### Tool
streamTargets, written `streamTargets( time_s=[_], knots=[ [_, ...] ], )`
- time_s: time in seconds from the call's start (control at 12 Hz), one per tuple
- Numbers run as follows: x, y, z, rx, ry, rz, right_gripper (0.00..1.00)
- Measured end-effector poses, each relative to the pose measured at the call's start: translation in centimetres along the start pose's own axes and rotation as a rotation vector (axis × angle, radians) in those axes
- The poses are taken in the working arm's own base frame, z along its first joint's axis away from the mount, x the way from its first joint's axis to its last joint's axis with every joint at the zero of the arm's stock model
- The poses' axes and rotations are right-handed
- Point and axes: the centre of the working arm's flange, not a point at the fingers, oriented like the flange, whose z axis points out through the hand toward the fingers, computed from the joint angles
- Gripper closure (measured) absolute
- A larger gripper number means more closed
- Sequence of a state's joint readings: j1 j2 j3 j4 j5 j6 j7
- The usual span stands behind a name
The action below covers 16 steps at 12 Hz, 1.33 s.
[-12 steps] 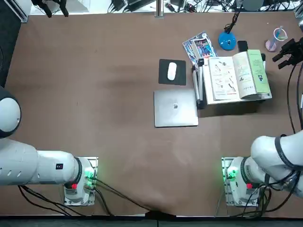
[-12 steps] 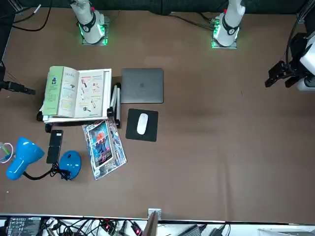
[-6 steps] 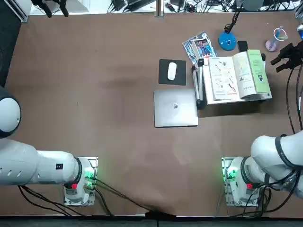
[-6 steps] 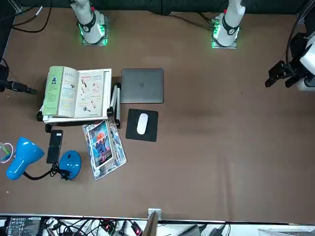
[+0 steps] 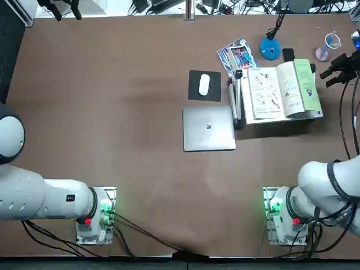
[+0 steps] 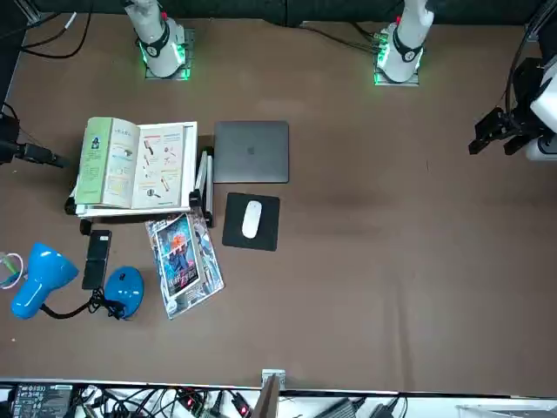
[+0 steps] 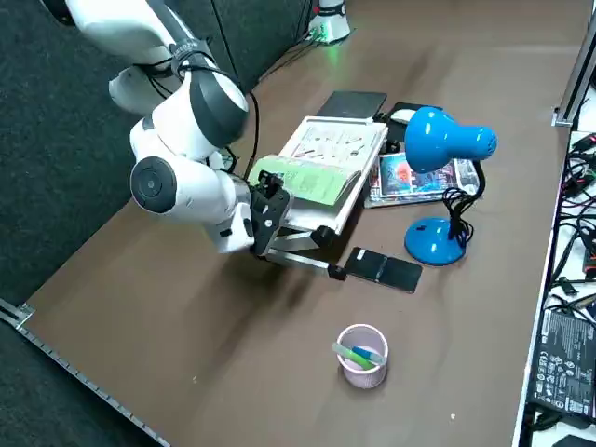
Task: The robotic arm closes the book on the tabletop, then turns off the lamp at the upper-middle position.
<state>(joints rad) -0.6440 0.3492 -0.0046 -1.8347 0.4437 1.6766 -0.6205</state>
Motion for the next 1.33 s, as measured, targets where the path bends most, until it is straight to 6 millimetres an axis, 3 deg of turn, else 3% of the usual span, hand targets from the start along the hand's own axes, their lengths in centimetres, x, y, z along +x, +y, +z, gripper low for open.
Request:
streamTargets(
  time_s=[0.58, 1.33],
  knots=[
    [0.0, -0.4, 1.2, 0.063, 0.01, -0.037, 0.26],
    [1.1, -2.5, 3.4, 0.131, -0.002, -0.057, 0.26]
  ],
)
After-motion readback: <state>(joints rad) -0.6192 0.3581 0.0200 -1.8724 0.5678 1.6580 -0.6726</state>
